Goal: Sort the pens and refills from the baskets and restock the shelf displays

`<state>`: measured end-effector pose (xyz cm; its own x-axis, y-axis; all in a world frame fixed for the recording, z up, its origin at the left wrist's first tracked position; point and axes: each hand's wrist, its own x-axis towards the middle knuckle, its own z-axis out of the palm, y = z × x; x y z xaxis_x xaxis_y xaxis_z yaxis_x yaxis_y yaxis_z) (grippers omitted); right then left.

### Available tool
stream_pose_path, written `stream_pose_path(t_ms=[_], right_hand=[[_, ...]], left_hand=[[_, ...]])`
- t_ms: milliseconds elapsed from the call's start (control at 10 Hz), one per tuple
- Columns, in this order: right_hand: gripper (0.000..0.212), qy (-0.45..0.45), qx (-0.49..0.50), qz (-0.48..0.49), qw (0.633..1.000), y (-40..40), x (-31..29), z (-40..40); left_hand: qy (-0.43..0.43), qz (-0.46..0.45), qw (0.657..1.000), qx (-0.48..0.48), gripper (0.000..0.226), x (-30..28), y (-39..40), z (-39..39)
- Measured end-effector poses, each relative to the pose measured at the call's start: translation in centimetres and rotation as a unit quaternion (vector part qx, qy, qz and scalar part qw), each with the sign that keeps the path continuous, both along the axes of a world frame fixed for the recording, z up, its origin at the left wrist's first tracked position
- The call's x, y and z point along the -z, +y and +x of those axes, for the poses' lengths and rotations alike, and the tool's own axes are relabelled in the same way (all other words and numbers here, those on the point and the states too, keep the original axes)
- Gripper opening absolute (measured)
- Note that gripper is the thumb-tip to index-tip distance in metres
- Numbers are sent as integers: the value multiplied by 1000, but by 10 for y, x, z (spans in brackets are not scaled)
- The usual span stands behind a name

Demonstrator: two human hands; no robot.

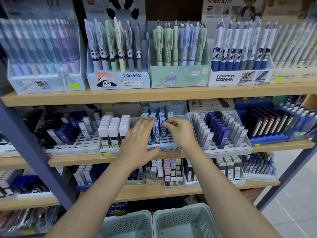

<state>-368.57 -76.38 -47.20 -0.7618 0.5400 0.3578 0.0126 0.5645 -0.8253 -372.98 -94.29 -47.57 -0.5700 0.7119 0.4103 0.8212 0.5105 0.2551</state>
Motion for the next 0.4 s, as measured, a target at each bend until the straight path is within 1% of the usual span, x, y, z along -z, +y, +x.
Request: stream_pose_path(t_ms=[100, 200, 300, 400], right_hand=[[21, -44, 37, 59, 997, -3, -2, -1], [34, -71, 60, 78, 993, -6, -5, 6], [25, -77, 54, 48, 994, -7, -11, 22], [15, -26, 41, 22, 999, -9, -33, 50]], left_hand=[[-12, -2, 1000, -4, 87, -1, 0, 2], [-17, -10, 1000, -6, 87, -5, 0, 3], [-34, -28, 999, -5, 89, -9, -1, 0], [-64, 6, 998, -8, 91, -25, -8, 10]])
